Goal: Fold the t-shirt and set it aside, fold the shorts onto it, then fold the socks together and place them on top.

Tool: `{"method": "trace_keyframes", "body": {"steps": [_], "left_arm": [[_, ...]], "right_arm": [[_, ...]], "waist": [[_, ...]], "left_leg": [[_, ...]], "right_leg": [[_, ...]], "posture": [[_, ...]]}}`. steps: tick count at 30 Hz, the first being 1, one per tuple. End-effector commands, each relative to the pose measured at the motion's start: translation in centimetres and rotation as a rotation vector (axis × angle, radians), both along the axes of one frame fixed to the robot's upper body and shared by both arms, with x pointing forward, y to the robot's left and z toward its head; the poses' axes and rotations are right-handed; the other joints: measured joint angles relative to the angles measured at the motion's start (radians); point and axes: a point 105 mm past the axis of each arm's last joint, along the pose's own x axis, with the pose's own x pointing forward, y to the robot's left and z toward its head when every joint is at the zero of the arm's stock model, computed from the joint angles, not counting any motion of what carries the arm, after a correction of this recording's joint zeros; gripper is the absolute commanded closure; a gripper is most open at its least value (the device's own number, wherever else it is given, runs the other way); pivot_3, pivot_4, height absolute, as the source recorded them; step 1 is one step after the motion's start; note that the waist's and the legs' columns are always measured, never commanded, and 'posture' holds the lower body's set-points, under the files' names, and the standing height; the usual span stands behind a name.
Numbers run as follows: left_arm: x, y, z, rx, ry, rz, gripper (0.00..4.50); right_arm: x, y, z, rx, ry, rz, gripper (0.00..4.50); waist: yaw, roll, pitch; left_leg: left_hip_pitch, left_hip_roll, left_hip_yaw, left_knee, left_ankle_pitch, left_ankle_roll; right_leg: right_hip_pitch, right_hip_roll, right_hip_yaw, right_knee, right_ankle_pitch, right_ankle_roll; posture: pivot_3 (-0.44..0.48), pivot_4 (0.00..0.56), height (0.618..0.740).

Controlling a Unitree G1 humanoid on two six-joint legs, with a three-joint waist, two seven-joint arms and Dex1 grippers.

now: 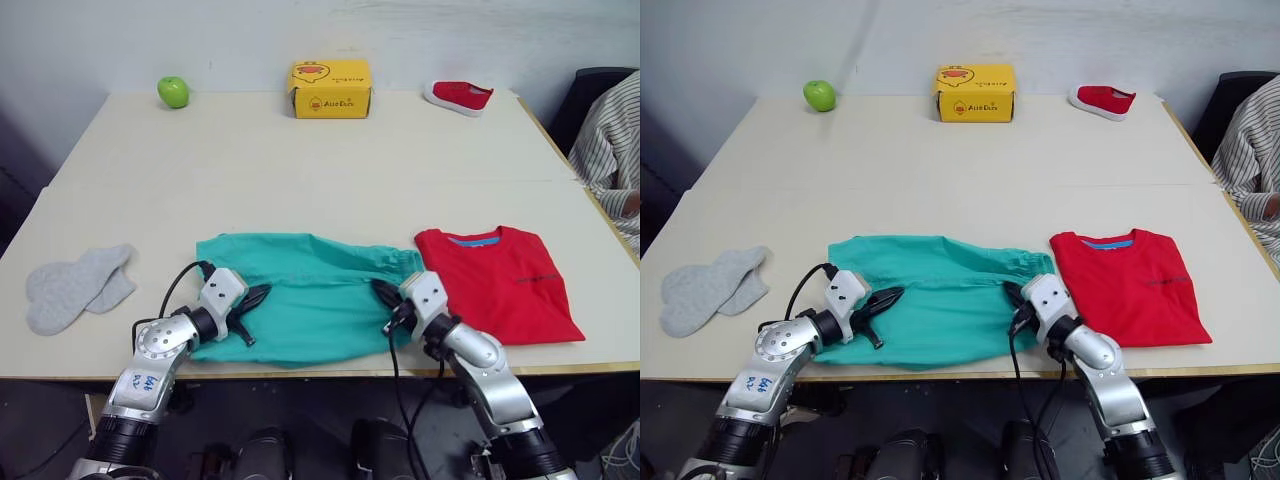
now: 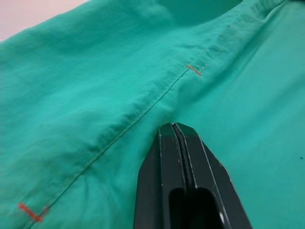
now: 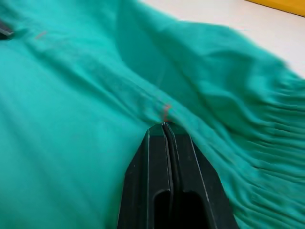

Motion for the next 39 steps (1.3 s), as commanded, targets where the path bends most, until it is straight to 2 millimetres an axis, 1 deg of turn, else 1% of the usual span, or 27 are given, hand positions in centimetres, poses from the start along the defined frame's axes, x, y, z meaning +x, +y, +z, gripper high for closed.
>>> {"method": "trace_keyframes", "body": {"steps": [1, 4, 6, 8, 9, 11, 14, 15, 16, 17, 19, 21, 23, 25, 27, 29, 31, 32, 33, 34, 36, 37, 39], "left_arm": [[-0.3, -0.5, 1.2, -0.060, -0.047, -0.067, 4.50], [0.2, -1.7, 3.6, -0.118, -0.090, -0.132, 4.50], [0.8, -2.3, 4.6, -0.112, -0.098, -0.164, 4.50], [1.7, -2.6, 4.8, -0.079, -0.088, -0.162, 4.50], [2.4, -2.5, 4.8, -0.068, -0.087, -0.146, 4.50], [3.9, -2.3, 4.1, -0.029, -0.071, -0.098, 4.50], [5.7, -1.4, 2.7, 0.021, -0.031, -0.010, 4.50], [5.9, -1.0, 2.1, 0.027, -0.018, 0.013, 4.50], [5.9, -0.2, 1.1, 0.030, 0.015, 0.049, 4.50], [5.7, 0.5, 0.1, 0.024, 0.048, 0.085, 4.50], [4.7, 1.4, -1.6, 0.017, 0.086, 0.108, 4.50], [3.8, 1.5, -2.1, 0.025, 0.085, 0.095, 4.50], [3.4, 1.7, -2.1, 0.040, 0.046, 0.090, 4.50], [3.4, 2.0, -2.0, 0.031, 0.016, 0.093, 4.50], [3.3, 2.1, -1.9, 0.027, 0.006, 0.082, 4.50], [3.4, 1.8, -1.3, 0.016, -0.034, 0.050, 4.50], [3.6, 0.8, 0.8, -0.048, -0.119, -0.010, 4.50], [3.6, 0.2, 2.0, -0.077, -0.159, -0.054, 4.50], [3.5, -0.2, 2.7, -0.095, -0.185, -0.085, 4.50], [3.2, -1.1, 3.8, -0.114, -0.216, -0.148, 4.50], [2.6, -2.6, 5.2, -0.150, -0.241, -0.249, 4.50], [2.3, -3.2, 5.5, -0.164, -0.244, -0.285, 4.50], [1.7, -4.2, 5.7, -0.182, -0.230, -0.356, 4.50]], "right_arm": [[1.3, -0.8, 2.8, 0.105, -0.019, -0.034, 4.47], [0.9, 2.3, 5.2, 0.151, -0.054, 0.115, 4.47], [0.7, 4.0, 6.2, 0.158, -0.075, 0.180, 4.47], [0.9, 5.1, 6.2, 0.141, -0.084, 0.202, 4.47], [1.1, 5.5, 5.9, 0.125, -0.081, 0.206, 4.47], [1.7, 5.8, 4.9, 0.073, -0.083, 0.189, 4.47], [3.0, 4.7, 3.8, 0.057, -0.092, 0.085, 4.47], [3.1, 3.9, 3.4, 0.033, -0.109, 0.052, 4.47], [3.3, 2.9, 2.8, 0.025, -0.111, 0.008, 4.47], [3.3, 2.0, 2.3, 0.027, -0.104, -0.032, 4.47], [3.4, 0.1, 1.6, 0.032, -0.101, -0.095, 4.47], [3.5, -1.5, 1.1, 0.040, -0.099, -0.143, 4.47], [3.6, -2.8, 1.4, 0.131, -0.092, -0.183, 4.47], [3.8, -3.8, 2.2, 0.182, -0.110, -0.208, 4.47], [3.3, -4.0, 3.2, 0.234, -0.119, -0.178, 4.47], [1.7, -3.4, 4.4, 0.394, -0.056, -0.064, 4.47], [-0.8, -2.8, 5.9, 0.523, 0.024, 0.075, 4.12], [-1.7, -3.0, 6.1, 0.534, 0.055, 0.084, 3.96], [-2.3, -3.2, 6.3, 0.537, 0.080, 0.085, 3.62], [-3.4, -3.7, 6.4, 0.579, 0.143, 0.083, 3.32], [-5.4, -4.2, 6.4, 0.661, 0.267, 0.089, 2.61], [-6.2, -4.4, 6.4, 0.687, 0.314, 0.090, 2.29], [-7.6, -5.2, 6.5, 0.846, 0.432, 0.058, 1.56]], "waist": [[-0.002, 0.000, 0.000], [-0.003, 0.000, 0.001], [-0.003, 0.000, 0.001], [-0.003, 0.000, 0.001], [-0.004, 0.000, 0.001], [-0.004, 0.000, 0.001], [-0.004, 0.000, 0.001], [-0.005, 0.000, 0.001], [-0.006, 0.000, 0.001], [-0.007, 0.000, 0.001], [-0.008, 0.000, 0.001], [-0.017, 0.001, 0.000], [-0.025, 0.001, 0.000], [-0.027, 0.001, 0.000], [-0.027, 0.001, 0.000], [-0.026, 0.002, 0.000], [-0.025, 0.003, 0.000], [-0.023, 0.003, 0.000], [-0.023, 0.003, 0.000], [-0.022, 0.002, 0.000], [-0.015, 0.002, 0.001], [-0.008, 0.000, 0.001], [-0.002, -0.001, 0.002]], "left_leg": [[0.000, 0.000, 0.001, 0.000, 0.000, 0.000], [-0.003, 0.001, 0.002, 0.000, 0.000, -0.001], [-0.004, 0.002, 0.002, 0.000, 0.001, -0.002], [-0.004, 0.002, 0.002, -0.001, 0.002, -0.004], [-0.004, 0.002, 0.003, -0.001, 0.002, -0.005], [-0.004, 0.001, 0.004, -0.001, 0.003, -0.006], [-0.004, 0.000, 0.005, 0.000, 0.002, -0.005], [-0.004, 0.000, 0.005, 0.000, 0.002, -0.004], [-0.004, 0.000, 0.005, 0.000, 0.002, -0.004], [-0.005, 0.000, 0.006, -0.001, 0.002, -0.004], [-0.004, 0.000, 0.006, -0.001, 0.002, -0.004], [-0.002, 0.000, 0.006, -0.001, 0.002, -0.004], [0.001, 0.000, 0.007, -0.002, 0.001, -0.003], [0.001, 0.000, 0.007, -0.002, -0.001, -0.002], [0.002, 0.001, 0.007, -0.002, -0.001, -0.002], [0.002, 0.002, 0.006, -0.005, -0.001, -0.002], [0.003, 0.002, 0.006, -0.010, 0.001, -0.003], [0.002, 0.002, 0.006, -0.012, 0.002, -0.004], [0.001, 0.002, 0.005, -0.013, 0.002, -0.004], [0.001, 0.002, 0.005, -0.013, 0.002, -0.004], [0.000, 0.001, 0.005, -0.013, 0.002, -0.003], [0.000, 0.000, 0.005, -0.012, 0.001, -0.002], [-0.001, 0.001, 0.005, -0.012, 0.001, -0.001]], "right_leg": [[-0.001, 0.000, 0.002, 0.000, 0.000, 0.000], [-0.004, 0.001, 0.004, 0.001, 0.000, -0.001], [-0.005, 0.003, 0.003, 0.001, 0.000, -0.001], [-0.006, 0.005, 0.001, 0.001, 0.000, -0.001], [-0.006, 0.005, 0.000, 0.001, 0.000, -0.001], [-0.006, 0.005, 0.000, 0.000, 0.000, 0.000], [-0.006, 0.004, 0.000, 0.000, 0.001, 0.000], [-0.006, 0.005, 0.000, 0.000, 0.001, 0.000], [-0.006, 0.005, 0.000, 0.000, 0.001, 0.000], [-0.006, 0.005, 0.000, 0.000, 0.001, 0.000], [-0.005, 0.005, 0.000, 0.000, 0.001, 0.000], [-0.004, 0.004, 0.001, 0.000, 0.001, 0.000], [-0.002, 0.003, 0.002, -0.002, 0.001, 0.000], [-0.001, 0.003, 0.003, -0.002, 0.001, 0.001], [-0.002, 0.002, 0.004, -0.001, 0.001, 0.001], [-0.003, 0.002, 0.006, -0.001, 0.001, 0.000], [-0.004, 0.002, 0.010, -0.001, 0.000, -0.001], [-0.005, 0.002, 0.011, -0.001, 0.000, -0.002], [-0.006, 0.002, 0.011, -0.002, -0.001, -0.002], [-0.006, 0.002, 0.011, -0.002, -0.001, -0.002], [-0.006, 0.003, 0.009, -0.003, -0.001, -0.002], [-0.006, 0.003, 0.009, -0.004, -0.001, -0.002], [-0.005, 0.003, 0.010, -0.006, 0.000, -0.001]], "posture": [[0.000, 0.150, 0.740], [0.000, 0.150, 0.740], [0.000, 0.150, 0.740], [0.000, 0.150, 0.740], [0.000, 0.150, 0.740], [0.000, 0.150, 0.740], [0.000, 0.150, 0.740], [0.000, 0.150, 0.740], [0.000, 0.150, 0.740], [0.000, 0.150, 0.740], [0.000, 0.150, 0.740], [0.000, 0.150, 0.740], [0.000, 0.150, 0.740], [0.000, 0.150, 0.740], [0.000, 0.150, 0.740], [0.000, 0.150, 0.740], [0.000, 0.150, 0.740], [0.000, 0.150, 0.740], [0.000, 0.150, 0.740], [0.000, 0.150, 0.740], [0.000, 0.150, 0.740], [0.000, 0.150, 0.740], [0.000, 0.150, 0.740]]}}
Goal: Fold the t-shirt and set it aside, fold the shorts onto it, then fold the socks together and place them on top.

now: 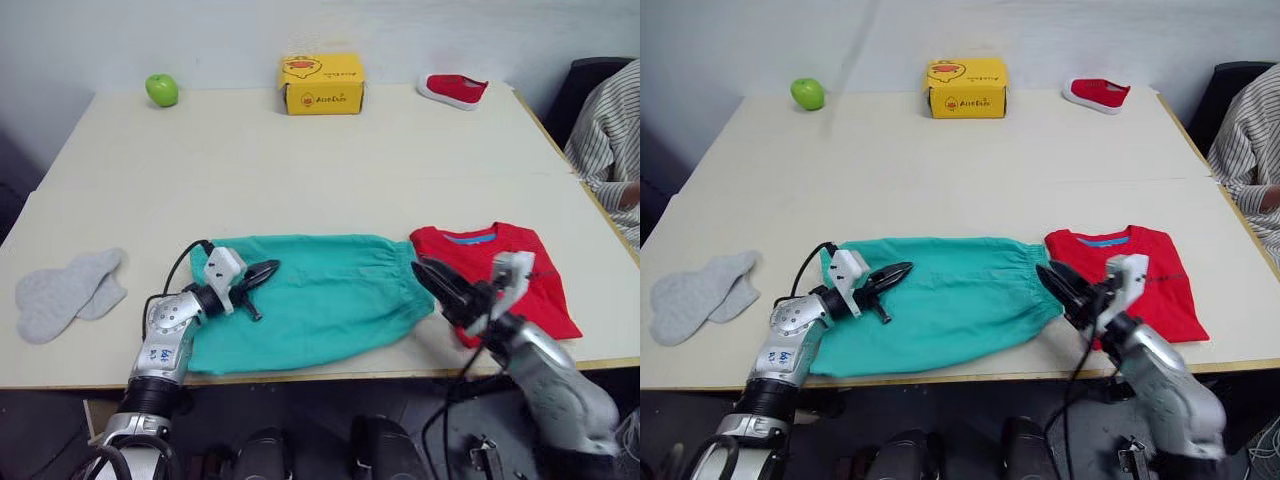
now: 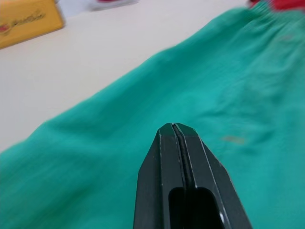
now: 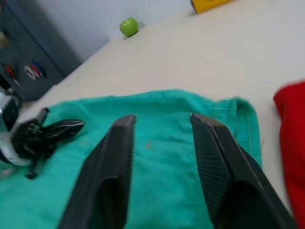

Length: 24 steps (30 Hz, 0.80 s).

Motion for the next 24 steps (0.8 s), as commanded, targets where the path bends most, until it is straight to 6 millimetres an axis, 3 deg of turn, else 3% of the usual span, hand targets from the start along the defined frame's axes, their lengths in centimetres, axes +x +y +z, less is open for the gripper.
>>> {"method": "trace_keyframes", "body": {"steps": [1, 4, 5, 8, 12, 17, 24], "left_arm": [[-1.1, -2.0, 1.9, -0.035, -0.046, -0.134, 4.50], [-1.7, -3.6, 1.2, 0.003, -0.026, -0.202, 4.50], [-1.6, -4.0, 1.0, 0.014, -0.018, -0.211, 4.50], [-1.8, -4.8, 0.0, 0.050, 0.020, -0.245, 4.50], [-1.2, -5.3, -2.5, 0.179, 0.064, -0.236, 4.50], [-1.1, -5.3, -3.4, 0.200, 0.088, -0.229, 4.50], [-1.3, -5.0, -3.8, 0.178, 0.112, -0.213, 4.50]], "right_arm": [[-2.1, -0.3, 1.7, 0.210, 0.117, 0.016, 1.27], [-2.9, -0.7, 0.4, 0.257, 0.278, -0.047, 0.20], [-3.1, -0.8, -0.1, 0.272, 0.331, -0.071, 0.04], [-2.9, -0.8, -1.3, 0.276, 0.407, -0.110, 0.04], [-2.6, 0.9, -4.5, 0.215, 0.552, -0.137, 0.04], [-2.0, 2.8, -5.7, 0.205, 0.628, -0.108, 0.04], [0.6, 6.9, -6.6, 0.297, 0.667, -0.025, 0.04]], "waist": [[0.002, 0.000, 0.000], [0.002, -0.001, 0.001], [0.002, -0.001, 0.001], [0.003, -0.002, 0.001], [0.004, -0.002, 0.001], [0.000, -0.006, -0.001], [-0.017, -0.010, -0.004]], "left_leg": [[0.000, 0.000, 0.000, 0.000, 0.000, 0.000], [0.001, 0.000, 0.001, 0.000, 0.000, 0.001], [0.001, 0.000, 0.001, 0.000, 0.000, 0.001], [0.001, 0.000, 0.001, 0.000, 0.000, 0.000], [0.000, 0.000, 0.001, 0.000, 0.000, 0.001], [0.000, 0.001, 0.002, -0.001, 0.000, 0.001], [0.002, 0.005, 0.001, -0.001, 0.000, 0.000]], "right_leg": [[0.000, 0.000, 0.000, 0.000, 0.000, 0.000], [0.001, 0.000, 0.002, -0.001, 0.000, 0.000], [0.000, 0.001, 0.002, -0.001, 0.000, 0.000], [0.000, 0.002, 0.002, -0.001, 0.000, 0.000], [-0.001, 0.004, 0.003, -0.001, 0.000, 0.001], [-0.001, 0.004, 0.004, -0.002, 0.000, 0.001], [0.000, 0.003, 0.006, -0.002, 0.001, -0.001]], "posture": [[0.000, 0.150, 0.740], [0.000, 0.150, 0.740], [0.000, 0.150, 0.740], [0.000, 0.150, 0.740], [0.000, 0.150, 0.740], [0.000, 0.150, 0.740], [0.000, 0.150, 0.740]]}}
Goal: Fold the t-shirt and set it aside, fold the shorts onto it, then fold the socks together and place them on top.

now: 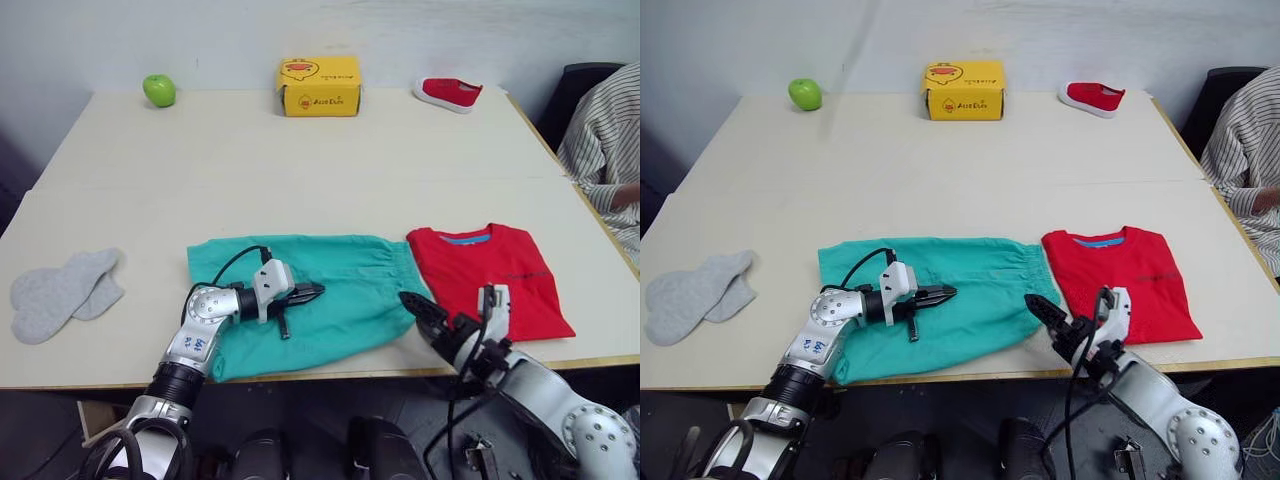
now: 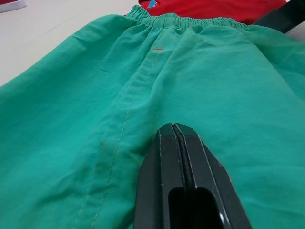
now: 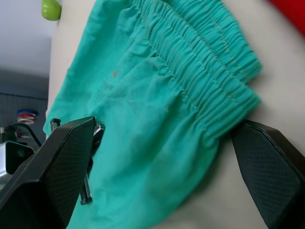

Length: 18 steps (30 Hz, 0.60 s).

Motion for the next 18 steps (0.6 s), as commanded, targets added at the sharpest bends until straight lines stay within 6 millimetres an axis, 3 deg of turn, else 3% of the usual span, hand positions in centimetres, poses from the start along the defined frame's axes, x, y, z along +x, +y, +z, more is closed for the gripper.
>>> {"method": "trace_keyframes", "body": {"steps": [1, 4, 7, 10, 14, 18], "left_arm": [[-0.3, 0.0, -0.6, -0.005, 0.026, 0.005, 4.50], [-0.4, 0.3, -0.7, -0.004, 0.033, 0.011, 4.50], [-0.2, 0.8, -0.7, 0.005, 0.034, 0.018, 4.50], [0.0, 1.0, -0.4, 0.008, 0.032, 0.022, 4.50], [0.3, 1.0, 0.0, 0.001, 0.039, 0.031, 4.50], [0.3, 0.3, 1.0, -0.038, 0.050, 0.035, 4.50]], "right_arm": [[0.3, 3.1, -2.8, 0.043, 0.102, 0.074, 0.04], [1.4, 3.3, -3.2, 0.051, 0.094, 0.042, 0.04], [3.6, 2.1, -2.5, 0.030, -0.010, -0.083, 0.65], [4.8, 0.7, -1.7, -0.061, -0.139, -0.187, 1.74], [6.0, -1.7, 2.0, -0.359, -0.486, -0.362, 3.20], [5.8, -2.8, 5.5, -0.385, -0.631, -0.452, 4.43]], "waist": [[-0.011, 0.000, -0.001], [-0.014, 0.000, -0.001], [-0.014, -0.001, -0.003], [-0.011, 0.000, -0.003], [-0.006, 0.002, -0.002], [-0.002, 0.007, 0.002]], "left_leg": [[0.000, 0.000, 0.000, 0.000, 0.000, 0.000], [0.001, 0.001, 0.000, -0.001, 0.000, -0.001], [0.001, 0.001, 0.000, -0.001, 0.000, -0.001], [0.000, 0.000, 0.000, -0.001, 0.000, -0.001], [-0.001, -0.003, 0.000, -0.001, 0.000, 0.000], [-0.004, -0.006, 0.001, -0.001, 0.001, 0.001]], "right_leg": [[0.000, 0.000, 0.000, 0.000, 0.000, 0.000], [0.000, 0.001, 0.000, 0.000, 0.000, 0.000], [0.000, 0.001, 0.000, 0.000, 0.000, 0.000], [-0.001, 0.001, 0.000, 0.000, 0.000, 0.000], [-0.001, 0.000, -0.001, 0.000, 0.000, 0.001], [-0.003, -0.001, -0.001, -0.001, 0.002, 0.003]], "posture": [[0.000, 0.150, 0.740], [0.000, 0.150, 0.740], [0.000, 0.150, 0.740], [0.000, 0.150, 0.740], [0.000, 0.150, 0.740], [0.000, 0.150, 0.740]]}}
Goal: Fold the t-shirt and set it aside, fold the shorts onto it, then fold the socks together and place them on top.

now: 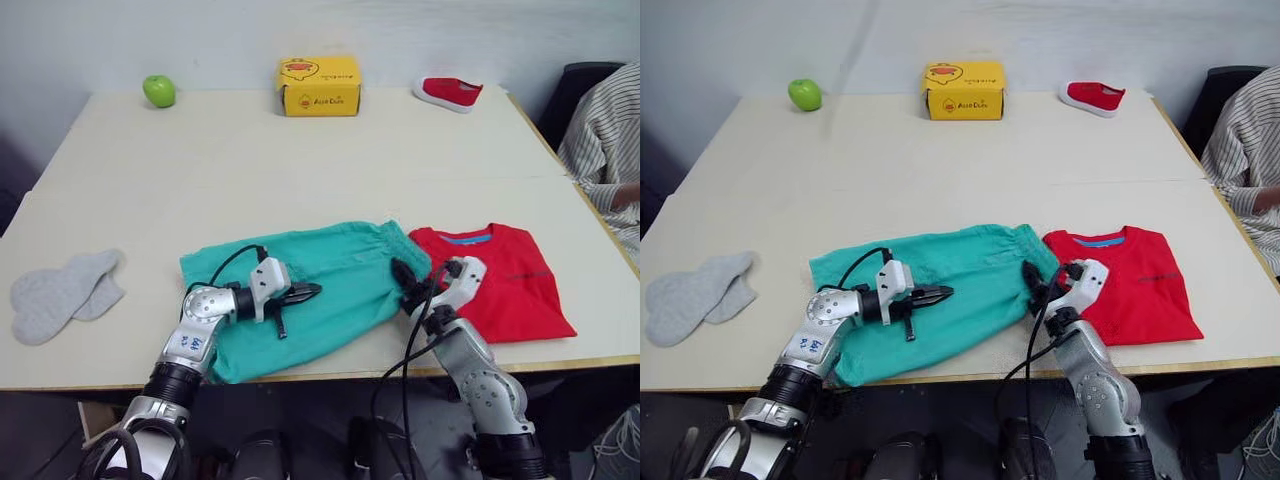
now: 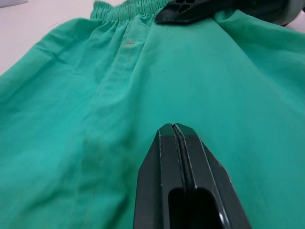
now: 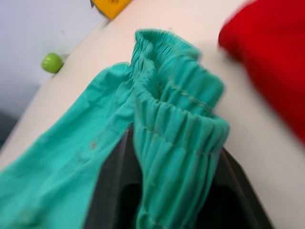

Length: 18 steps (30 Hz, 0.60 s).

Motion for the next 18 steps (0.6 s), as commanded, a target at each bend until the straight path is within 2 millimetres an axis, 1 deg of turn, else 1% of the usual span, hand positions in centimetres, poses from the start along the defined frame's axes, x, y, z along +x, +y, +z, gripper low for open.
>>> {"method": "trace_keyframes", "body": {"steps": [1, 2, 3, 6, 8, 10, 11, 12, 13, 14, 15, 16, 18], "left_arm": [[-0.1, -0.4, 0.9, -0.029, 0.010, 0.007, 4.50], [0.0, -0.5, 1.0, -0.023, 0.008, 0.010, 4.50], [0.1, -0.6, 1.2, -0.020, 0.004, 0.019, 4.50], [0.7, -0.4, 1.6, -0.045, 0.015, 0.079, 4.50], [0.9, -0.2, 1.6, -0.048, 0.026, 0.109, 4.50], [1.0, 0.1, 1.6, -0.043, 0.029, 0.134, 4.50], [1.2, 0.4, 1.7, -0.051, 0.033, 0.158, 4.50], [1.4, 0.5, 1.8, -0.057, 0.036, 0.175, 4.50], [1.5, 0.7, 1.8, -0.061, 0.038, 0.188, 4.50], [1.6, 0.9, 1.8, -0.059, 0.043, 0.206, 4.50], [1.7, 1.1, 1.7, -0.055, 0.047, 0.219, 4.50], [1.7, 1.3, 1.7, -0.053, 0.053, 0.230, 4.50], [1.7, 1.4, 1.7, -0.053, 0.061, 0.244, 4.50]], "right_arm": [[-0.4, -2.7, 5.0, -0.058, -0.211, -0.122, 4.49], [-0.6, -3.5, 5.5, -0.095, -0.219, -0.157, 4.49], [-0.9, -4.5, 6.2, -0.181, -0.246, -0.203, 4.49], [-1.6, -6.4, 8.4, -0.372, -0.305, -0.281, 4.49], [-1.8, -6.6, 9.7, -0.456, -0.325, -0.296, 4.49], [-2.1, -5.2, 11.1, -0.575, -0.375, -0.255, 4.49], [-2.2, -3.2, 11.4, -0.652, -0.407, -0.188, 4.49], [-2.2, -1.9, 11.5, -0.700, -0.425, -0.142, 4.49], [-2.2, -0.6, 11.2, -0.749, -0.428, -0.093, 4.49], [-2.1, 1.3, 10.7, -0.798, -0.445, -0.025, 4.49], [-2.0, 3.0, 9.9, -0.835, -0.449, 0.041, 4.49], [-2.0, 4.3, 9.2, -0.858, -0.450, 0.092, 4.49], [-1.9, 5.7, 8.4, -0.870, -0.442, 0.139, 4.49]], "waist": [[0.001, 0.001, 0.001], [0.003, 0.001, 0.001], [0.003, 0.001, 0.001], [0.009, 0.002, 0.002], [0.013, 0.002, 0.002], [0.010, 0.002, 0.003], [0.008, 0.001, 0.003], [0.002, 0.001, 0.004], [-0.002, 0.001, 0.004], [-0.004, 0.001, 0.004], [-0.007, 0.001, 0.004], [-0.009, 0.001, 0.004], [-0.009, 0.000, 0.004]], "left_leg": [[-0.001, 0.000, 0.000, 0.000, 0.001, -0.001], [-0.001, 0.000, 0.000, 0.000, 0.002, -0.003], [-0.002, -0.001, 0.000, 0.000, 0.002, -0.004], [-0.002, -0.002, 0.001, 0.000, 0.002, -0.003], [-0.003, -0.002, 0.002, 0.000, 0.001, -0.003], [-0.003, -0.001, 0.003, -0.001, 0.001, -0.003], [-0.003, -0.001, 0.004, -0.001, 0.002, -0.004], [-0.002, 0.000, 0.004, -0.001, 0.002, -0.004], [-0.002, 0.000, 0.004, -0.001, 0.002, -0.004], [-0.002, 0.001, 0.004, -0.001, 0.002, -0.004], [-0.002, 0.002, 0.004, -0.001, 0.002, -0.004], [-0.002, 0.002, 0.004, -0.001, 0.002, -0.004], [-0.002, 0.002, 0.005, -0.001, 0.003, -0.004]], "right_leg": [[-0.001, 0.000, 0.000, 0.000, 0.000, 0.000], [-0.001, 0.000, 0.000, 0.000, 0.000, 0.000], [-0.002, 0.000, 0.000, 0.000, 0.000, 0.000], [-0.002, 0.000, 0.000, -0.001, 0.000, 0.001], [-0.002, 0.000, 0.000, -0.002, 0.000, 0.001], [-0.003, 0.000, 0.001, -0.002, 0.000, 0.001], [-0.003, 0.000, 0.001, -0.002, 0.000, 0.001], [-0.004, 0.001, 0.001, -0.002, 0.000, 0.001], [-0.005, 0.001, 0.002, -0.001, 0.000, 0.001], [-0.006, 0.000, 0.002, 0.000, 0.000, 0.001], [-0.006, 0.000, 0.002, 0.001, 0.000, 0.001], [-0.006, 0.000, 0.002, 0.001, 0.000, 0.001], [-0.008, 0.001, 0.002, 0.003, 0.000, 0.001]], "posture": [[0.000, 0.150, 0.740], [0.000, 0.150, 0.740], [0.000, 0.150, 0.740], [0.000, 0.150, 0.740], [0.000, 0.150, 0.740], [0.000, 0.150, 0.740], [0.000, 0.150, 0.740], [0.000, 0.150, 0.740], [0.000, 0.150, 0.740], [0.000, 0.150, 0.740], [0.000, 0.150, 0.740], [0.000, 0.150, 0.740], [0.000, 0.150, 0.740]]}}
